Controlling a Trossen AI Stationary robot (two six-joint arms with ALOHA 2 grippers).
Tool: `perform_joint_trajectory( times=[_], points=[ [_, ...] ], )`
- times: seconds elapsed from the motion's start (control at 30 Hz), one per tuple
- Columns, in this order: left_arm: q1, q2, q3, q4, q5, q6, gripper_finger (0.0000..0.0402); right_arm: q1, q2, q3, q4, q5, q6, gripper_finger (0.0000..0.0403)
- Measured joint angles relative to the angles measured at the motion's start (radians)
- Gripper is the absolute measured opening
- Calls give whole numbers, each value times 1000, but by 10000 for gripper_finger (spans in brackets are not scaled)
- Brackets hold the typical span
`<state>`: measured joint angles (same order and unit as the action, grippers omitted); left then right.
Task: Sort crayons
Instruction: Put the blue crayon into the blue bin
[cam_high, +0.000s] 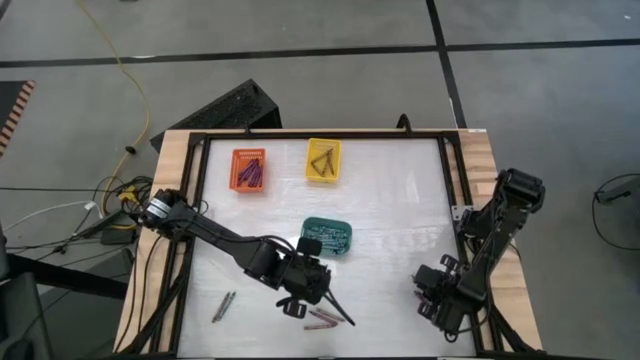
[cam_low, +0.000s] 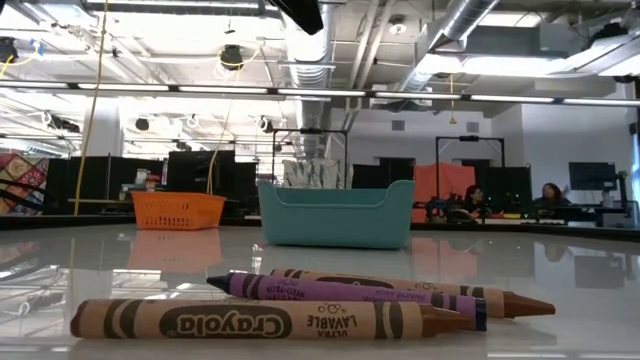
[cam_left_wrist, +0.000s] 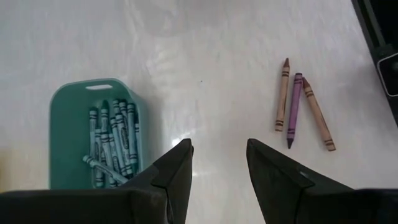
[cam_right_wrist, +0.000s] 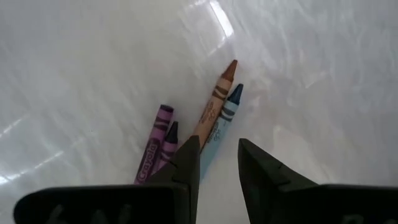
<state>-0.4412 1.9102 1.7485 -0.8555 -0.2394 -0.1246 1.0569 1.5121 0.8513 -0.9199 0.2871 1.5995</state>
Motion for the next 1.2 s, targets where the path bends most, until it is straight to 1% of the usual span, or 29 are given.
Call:
perform_joint_trajectory(
  times=[0.2,0.37,0.6,0.73,0.87,0.97,1.07,1.2],
  points=[
    [-10,0,0,0,-9,-2,142,0,41,0,14,0,0,103],
    [-19,0,0,1,-11,-2,142,1,77,0,16,-20,9,103],
    [-20,0,0,1,-12,-11,142,1,82,1,0,-23,18,98],
    [-20,0,0,0,-12,-11,142,1,82,2,-12,-23,17,77],
    [-21,1,0,-2,-12,-11,142,1,82,-5,-12,-23,15,40],
    [-25,1,0,-34,-49,-13,142,1,81,-12,-16,-23,4,11],
    [-35,1,0,-88,-91,-26,142,-5,78,-12,-31,-23,-11,6],
    [-42,1,0,-145,-97,-54,141,-21,41,-19,-117,-27,-15,3]
  ],
)
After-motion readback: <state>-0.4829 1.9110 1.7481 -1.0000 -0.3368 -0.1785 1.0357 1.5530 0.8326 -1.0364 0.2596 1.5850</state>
